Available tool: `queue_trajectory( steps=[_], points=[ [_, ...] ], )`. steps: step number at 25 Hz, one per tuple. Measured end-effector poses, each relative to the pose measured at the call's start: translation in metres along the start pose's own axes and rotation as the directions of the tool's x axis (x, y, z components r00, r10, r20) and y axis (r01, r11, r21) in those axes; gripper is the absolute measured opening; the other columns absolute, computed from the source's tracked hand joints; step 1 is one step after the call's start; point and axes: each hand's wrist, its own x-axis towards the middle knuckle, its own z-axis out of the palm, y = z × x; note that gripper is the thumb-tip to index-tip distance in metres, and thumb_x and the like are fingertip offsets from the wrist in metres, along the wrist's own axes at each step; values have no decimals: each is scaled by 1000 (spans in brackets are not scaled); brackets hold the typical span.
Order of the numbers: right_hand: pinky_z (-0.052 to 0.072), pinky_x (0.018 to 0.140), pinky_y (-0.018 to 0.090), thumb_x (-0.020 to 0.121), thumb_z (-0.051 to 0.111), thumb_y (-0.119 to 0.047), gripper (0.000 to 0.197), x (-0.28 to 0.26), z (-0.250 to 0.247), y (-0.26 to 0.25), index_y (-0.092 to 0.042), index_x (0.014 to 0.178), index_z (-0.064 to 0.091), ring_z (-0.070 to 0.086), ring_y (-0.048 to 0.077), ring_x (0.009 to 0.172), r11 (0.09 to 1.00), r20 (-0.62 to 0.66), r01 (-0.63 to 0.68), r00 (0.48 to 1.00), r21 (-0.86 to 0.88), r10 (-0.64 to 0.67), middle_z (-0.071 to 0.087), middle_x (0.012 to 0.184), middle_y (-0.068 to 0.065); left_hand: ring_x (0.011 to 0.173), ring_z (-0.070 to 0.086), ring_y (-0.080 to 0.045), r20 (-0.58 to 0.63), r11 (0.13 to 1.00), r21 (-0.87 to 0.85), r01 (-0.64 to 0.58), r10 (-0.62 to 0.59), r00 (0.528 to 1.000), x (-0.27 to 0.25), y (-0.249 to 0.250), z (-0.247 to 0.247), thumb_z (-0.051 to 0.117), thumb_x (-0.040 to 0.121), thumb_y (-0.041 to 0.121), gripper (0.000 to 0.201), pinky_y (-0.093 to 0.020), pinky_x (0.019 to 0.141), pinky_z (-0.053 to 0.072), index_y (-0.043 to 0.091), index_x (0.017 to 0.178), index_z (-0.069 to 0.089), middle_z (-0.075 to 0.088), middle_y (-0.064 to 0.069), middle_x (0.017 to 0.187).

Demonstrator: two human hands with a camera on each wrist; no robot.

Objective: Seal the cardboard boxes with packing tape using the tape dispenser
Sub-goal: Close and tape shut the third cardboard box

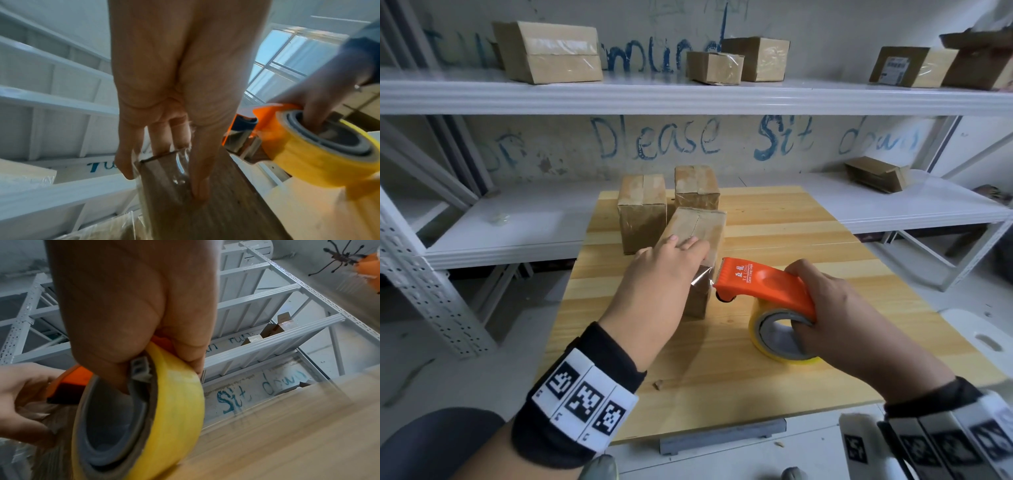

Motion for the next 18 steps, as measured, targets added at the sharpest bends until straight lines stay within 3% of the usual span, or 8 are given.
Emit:
queue_trajectory(
  steps=[3, 5, 7, 9, 12, 18],
  points=[
    [36, 52, 21, 76, 57, -3, 38, 1, 1, 0, -26, 104, 47, 51, 9, 64, 1000, 3, 15, 1000, -7, -15, 54, 80, -7, 124, 51, -26, 1, 999, 34, 23, -23, 1000, 0, 6, -1, 37, 95, -8, 42, -36, 95, 42, 19, 125, 49, 55, -7, 138],
    [40, 56, 26, 76, 54, 0, 41, 2, 2, 3, -26, 106, 45, 51, 12, 67, 999, 4, 24, 1000, -34, -24, 54, 82, -2, 124, 53, -25, -4, 999, 45, 9, -9, 1000, 0, 6, -2, 36, 93, -10, 43, -32, 87, 41, 19, 123, 49, 57, -6, 130],
    [39, 56, 26, 76, 52, 4, 44, 4, 1, 7, -26, 108, 45, 51, 13, 68, 999, 7, 17, 1000, -47, -17, 53, 83, -1, 124, 55, -25, -8, 998, 58, -3, 3, 1000, -1, 4, -1, 36, 93, -11, 47, -32, 86, 44, 19, 126, 50, 57, -7, 135],
    [38, 54, 22, 76, 52, 4, 45, 4, -1, 9, -26, 108, 44, 51, 12, 67, 999, 19, 8, 1000, -39, -7, 53, 82, -3, 126, 55, -26, 7, 997, 83, -1, 1, 1000, 0, 0, 2, 39, 94, -12, 52, -38, 99, 48, 20, 134, 49, 52, -5, 146],
    [39, 53, 20, 79, 52, 4, 43, 2, -4, 10, -28, 107, 45, 53, 9, 66, 1000, 29, -1, 1000, -27, 2, 54, 81, -6, 142, 43, -24, 52, 993, 119, 21, -27, 998, 3, -4, 8, 40, 92, -14, 63, -53, 115, 34, 23, 143, 43, 36, 0, 160],
    [42, 53, 16, 78, 56, 3, 43, -4, -16, 19, -30, 105, 45, 53, 9, 63, 998, 43, -32, 999, -48, 34, 56, 79, -5, 145, 41, -22, 48, 995, 97, 31, -35, 998, 2, -8, 12, 51, 95, -6, 60, -59, 118, 27, 27, 144, 41, 31, 3, 163]
  ],
)
